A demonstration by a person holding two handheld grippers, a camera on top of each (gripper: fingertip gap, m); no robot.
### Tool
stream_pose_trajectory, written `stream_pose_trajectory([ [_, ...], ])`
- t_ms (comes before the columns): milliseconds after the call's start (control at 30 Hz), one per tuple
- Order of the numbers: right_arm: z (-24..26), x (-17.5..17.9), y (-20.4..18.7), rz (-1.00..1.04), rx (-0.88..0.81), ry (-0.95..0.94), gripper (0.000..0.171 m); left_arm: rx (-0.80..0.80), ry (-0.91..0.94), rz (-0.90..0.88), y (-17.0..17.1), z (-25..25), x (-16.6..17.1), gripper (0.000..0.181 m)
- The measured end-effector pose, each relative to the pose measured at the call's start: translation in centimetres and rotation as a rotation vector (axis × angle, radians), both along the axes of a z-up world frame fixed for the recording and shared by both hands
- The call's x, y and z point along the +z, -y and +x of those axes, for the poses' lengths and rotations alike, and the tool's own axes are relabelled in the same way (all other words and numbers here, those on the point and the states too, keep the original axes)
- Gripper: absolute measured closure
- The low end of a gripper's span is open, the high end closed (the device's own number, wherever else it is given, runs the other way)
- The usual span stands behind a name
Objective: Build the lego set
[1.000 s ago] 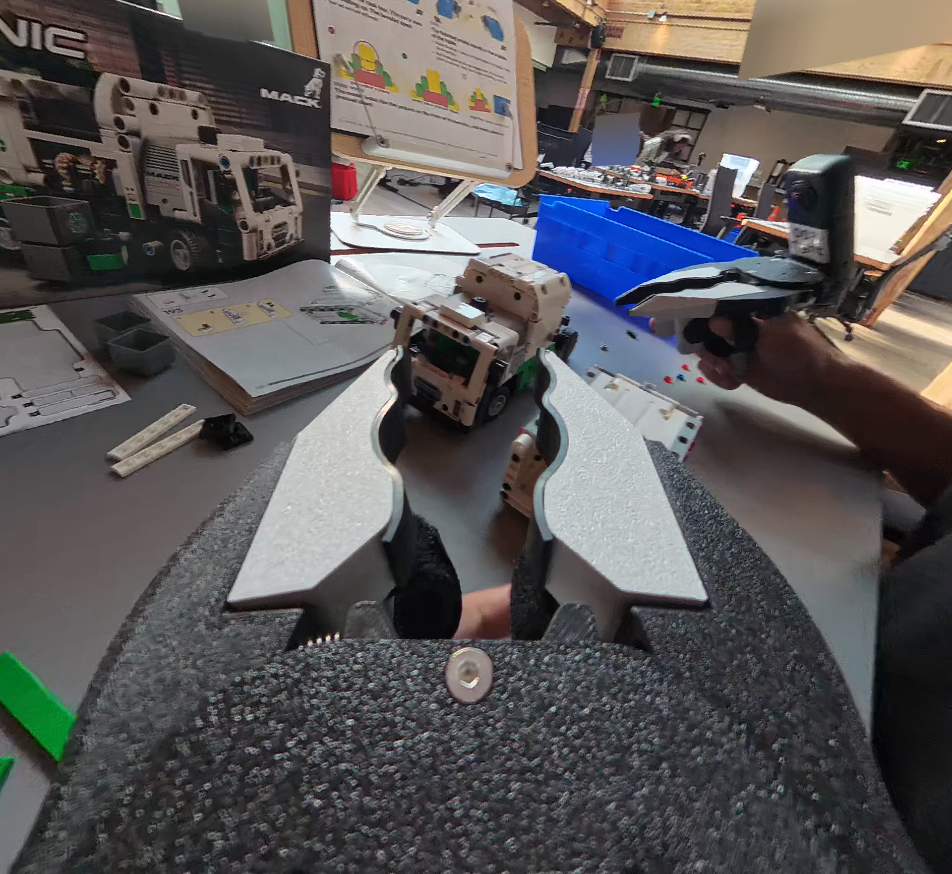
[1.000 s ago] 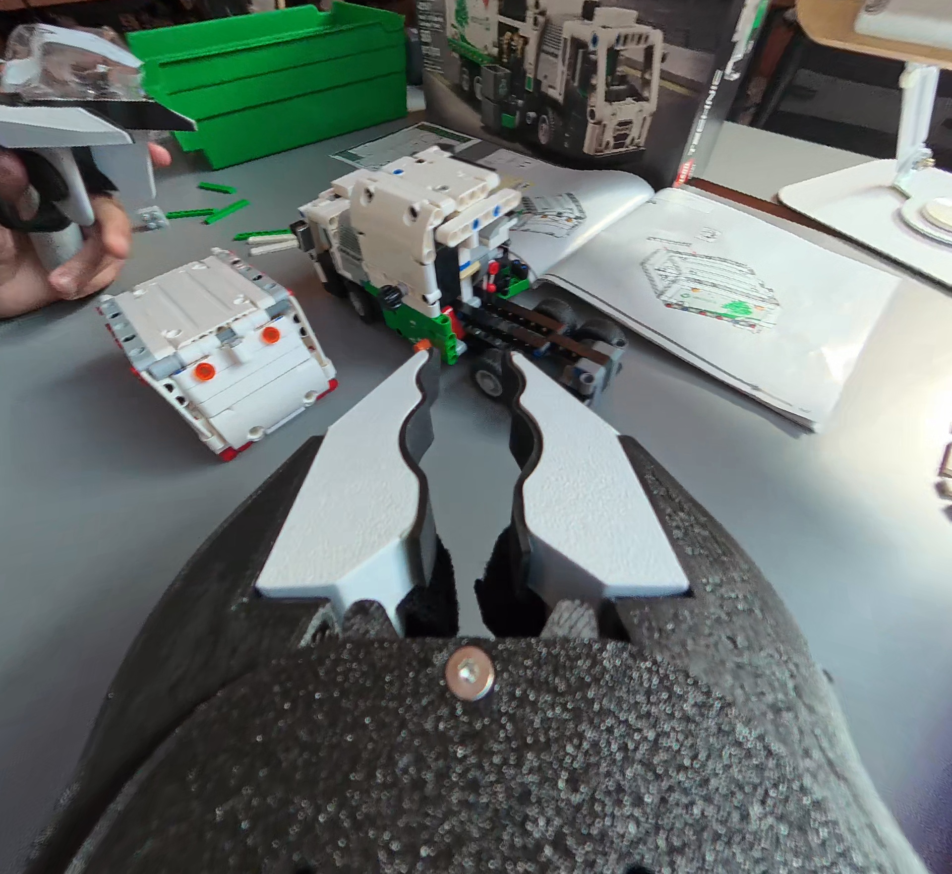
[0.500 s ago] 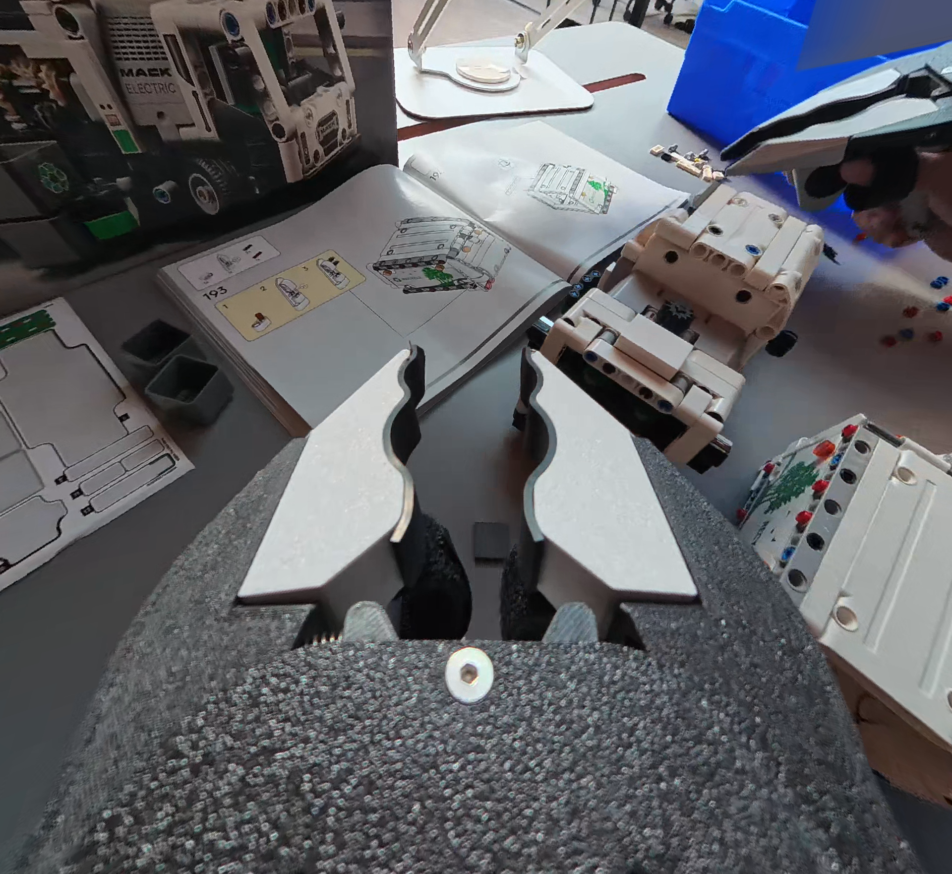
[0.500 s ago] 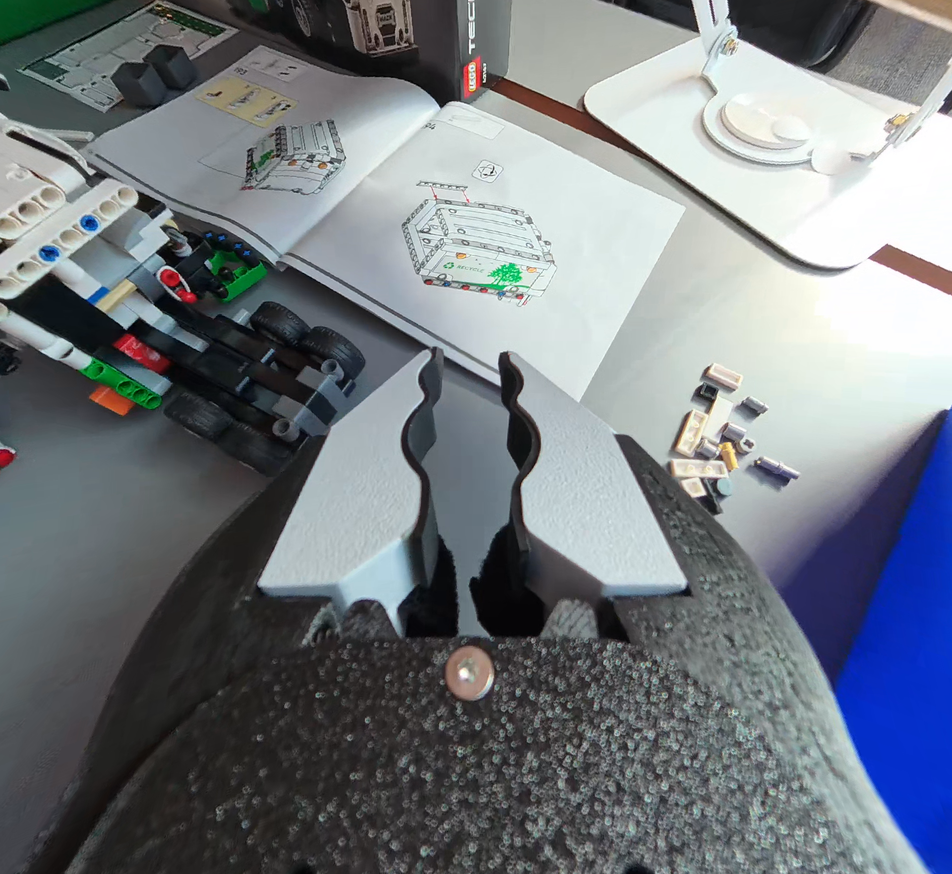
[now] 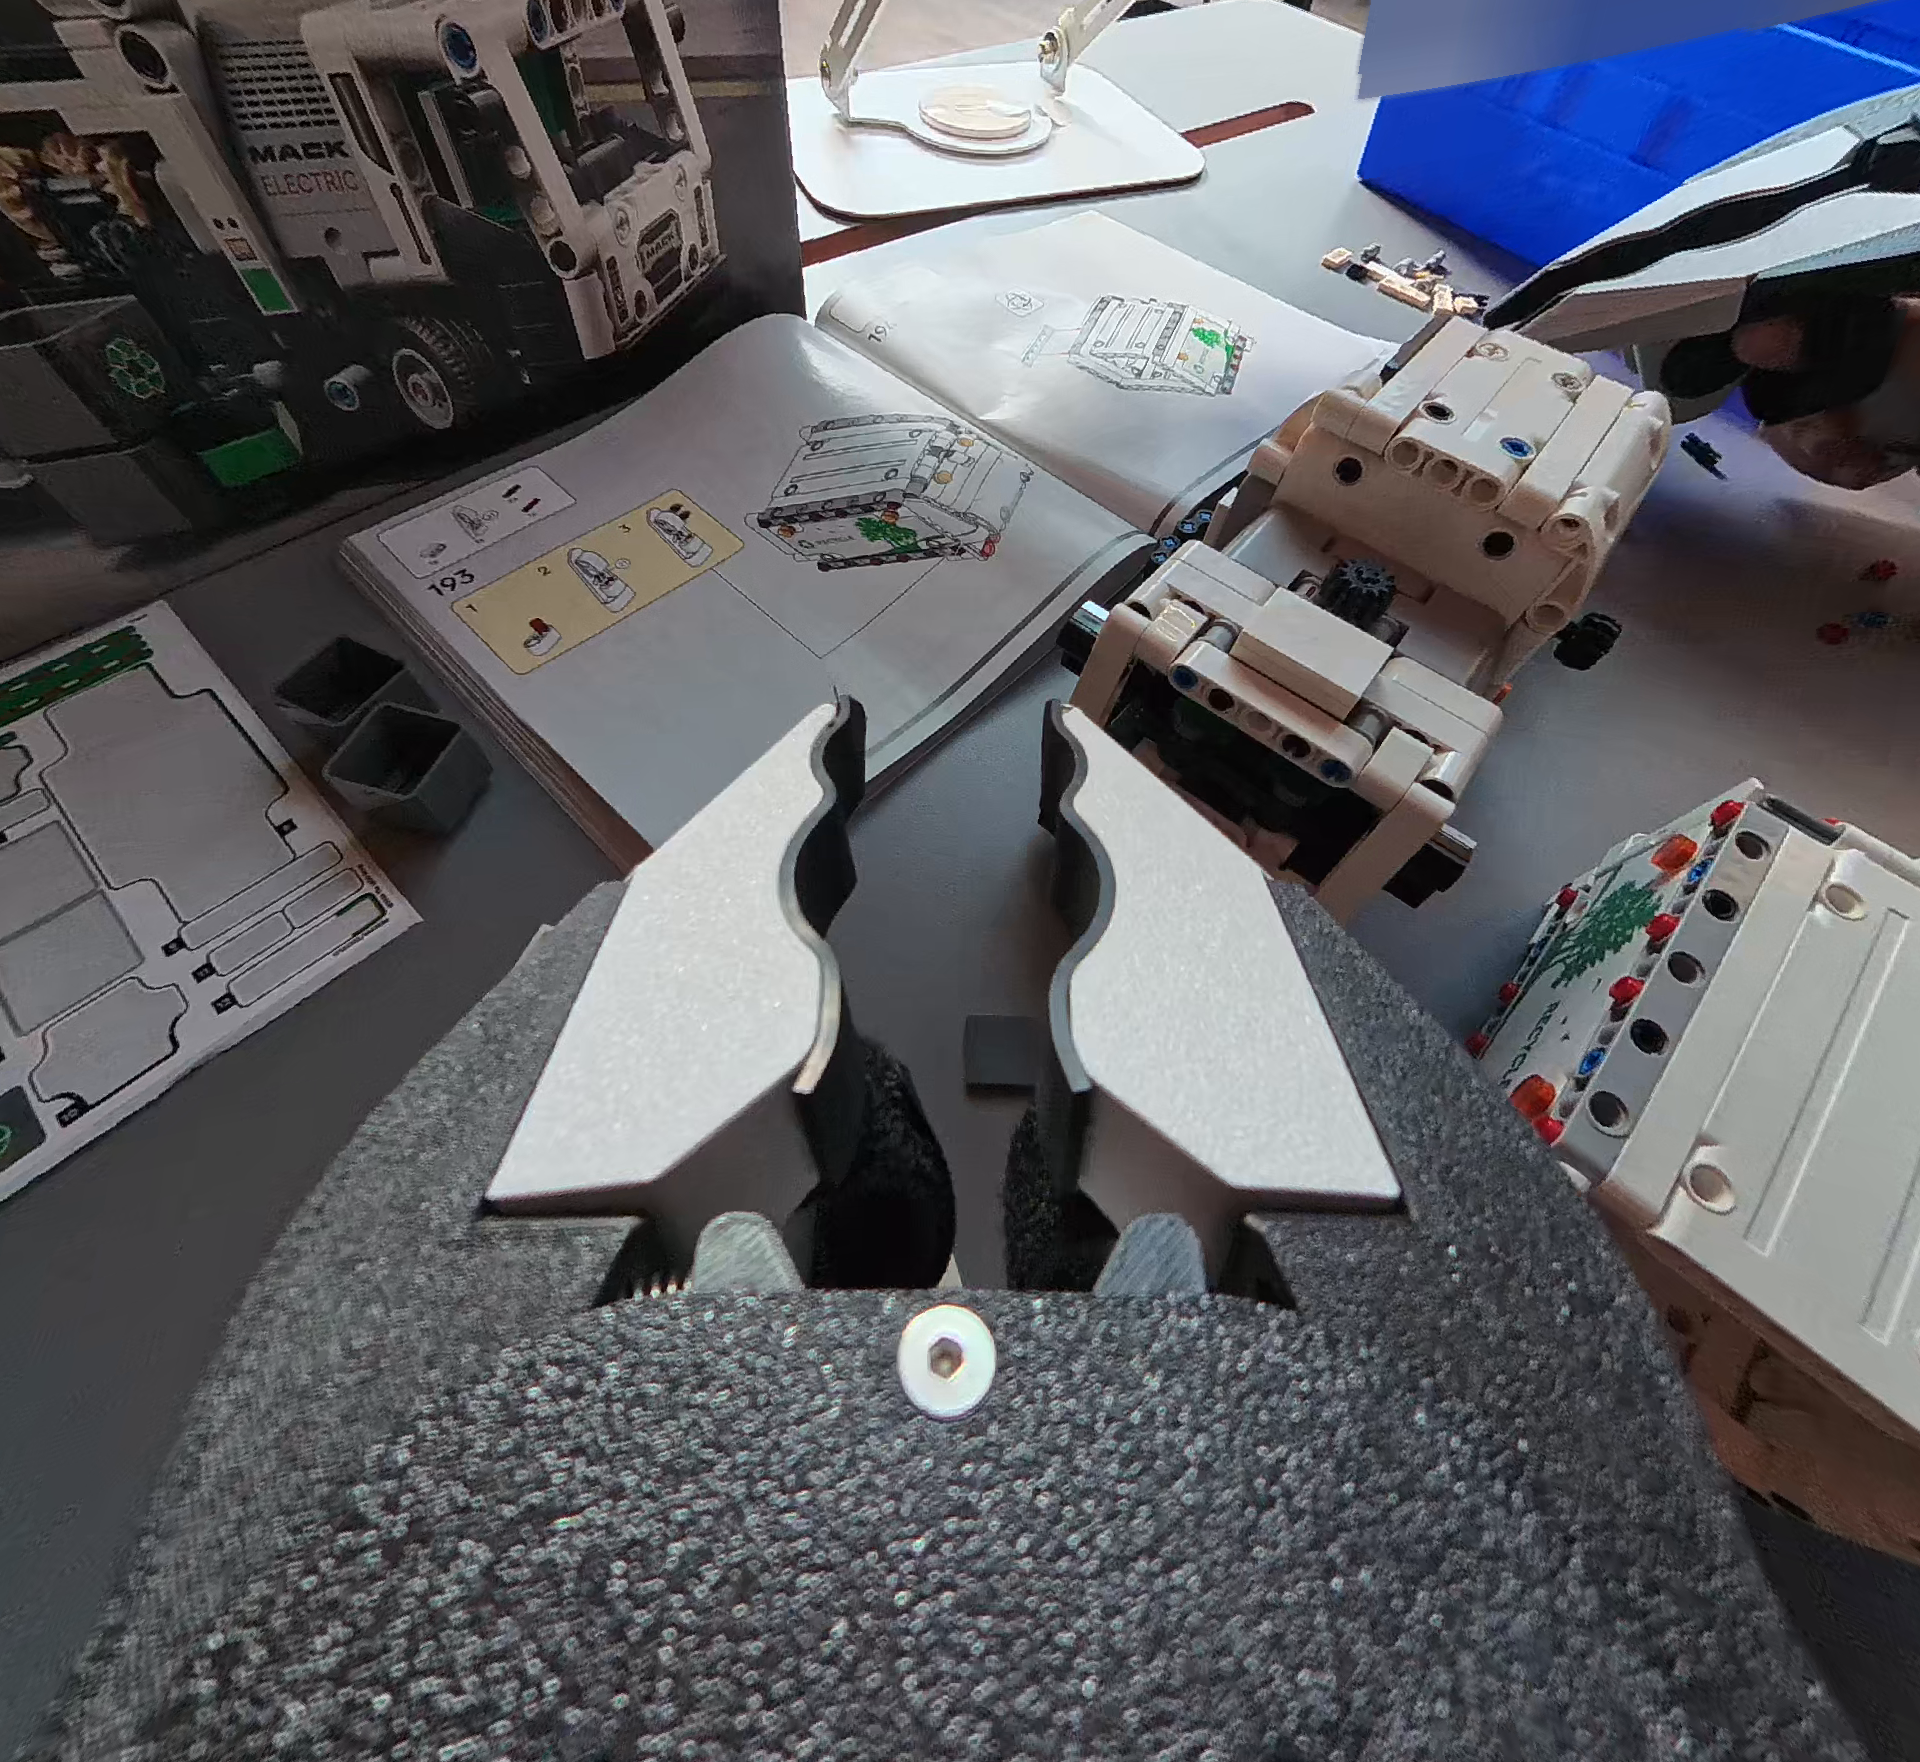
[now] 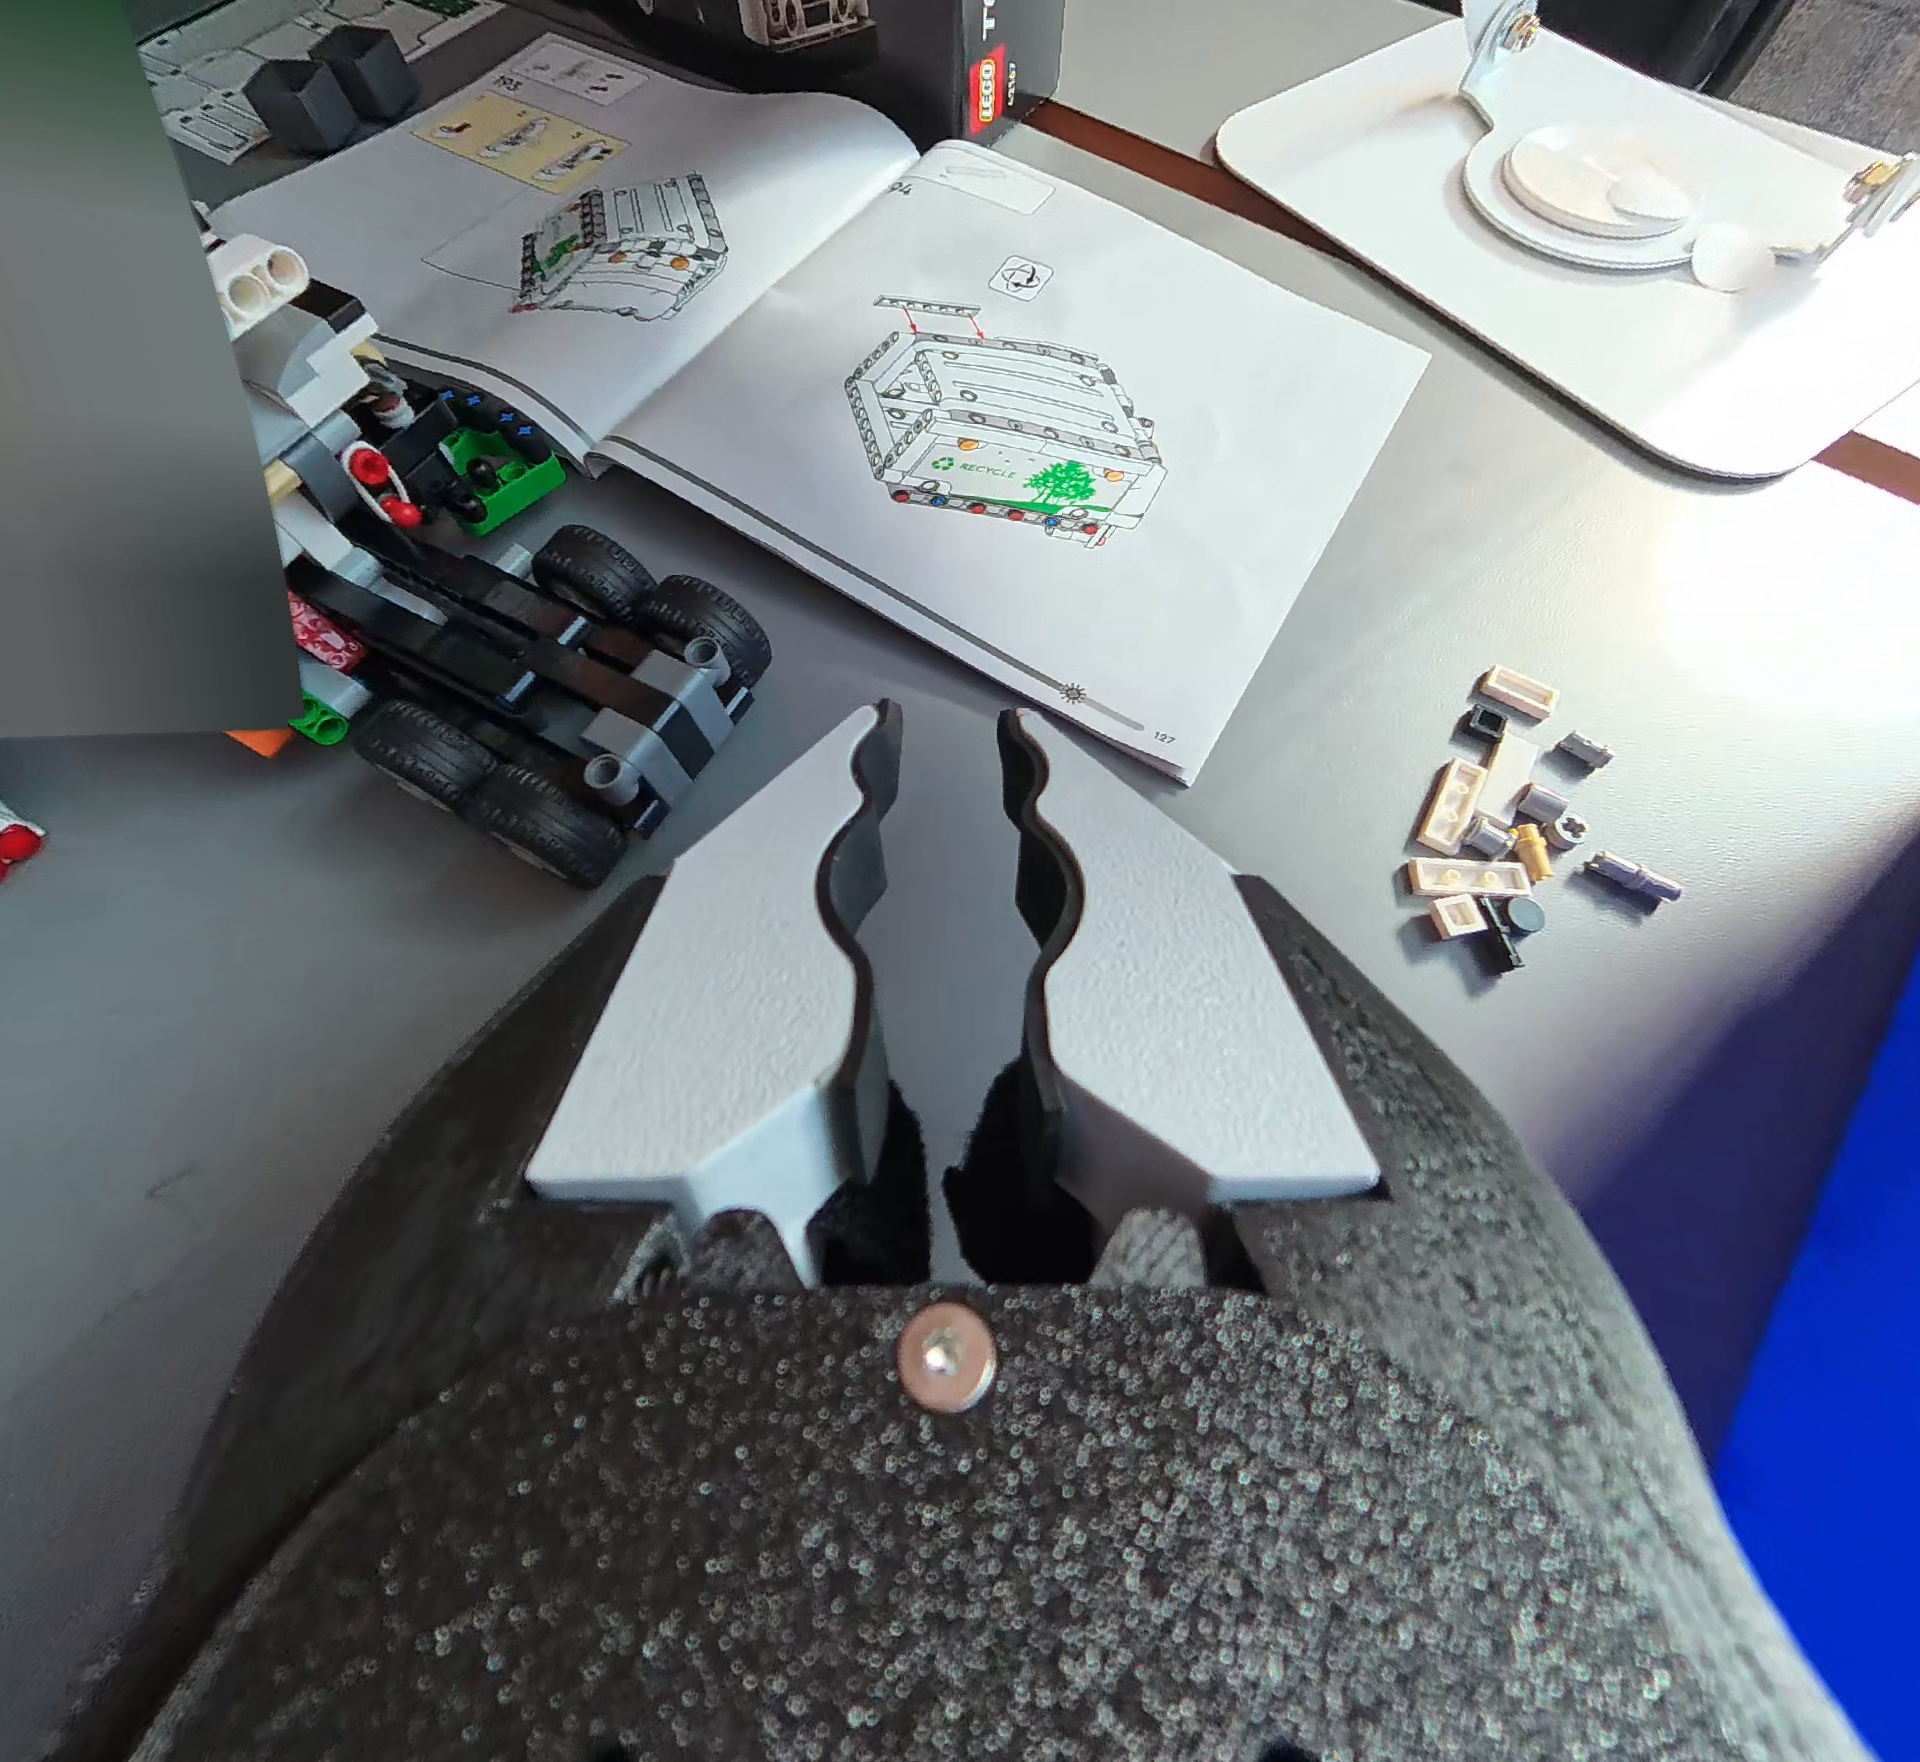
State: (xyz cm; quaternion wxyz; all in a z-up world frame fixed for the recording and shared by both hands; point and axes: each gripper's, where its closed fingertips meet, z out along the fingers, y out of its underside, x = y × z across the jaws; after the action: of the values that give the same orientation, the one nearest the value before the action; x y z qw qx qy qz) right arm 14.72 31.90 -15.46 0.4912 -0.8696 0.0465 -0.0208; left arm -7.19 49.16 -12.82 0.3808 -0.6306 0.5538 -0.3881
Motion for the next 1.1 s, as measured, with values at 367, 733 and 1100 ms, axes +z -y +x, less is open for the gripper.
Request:
stream_pose_trajectory([
  [367, 0.3, -0.3, 0.2, 0.005, 0.0, -0.029, 0.153, 0.024, -0.027, 0.056, -0.9, -0.5, -0.2, 0.15],
  [733, -1.5, 0.3, -0.3, 0.03, 0.049, -0.022, 0.154, 0.131, 0.024, -0.043, -4.8, -7.7, 2.4, 0.155],
  [1100, -1.8, 0.4, -0.5, 0.031, 0.057, 0.018, 0.156, 0.099, -0.432, 0.032, 2.6, -10.2, -6.5, 0.156],
])
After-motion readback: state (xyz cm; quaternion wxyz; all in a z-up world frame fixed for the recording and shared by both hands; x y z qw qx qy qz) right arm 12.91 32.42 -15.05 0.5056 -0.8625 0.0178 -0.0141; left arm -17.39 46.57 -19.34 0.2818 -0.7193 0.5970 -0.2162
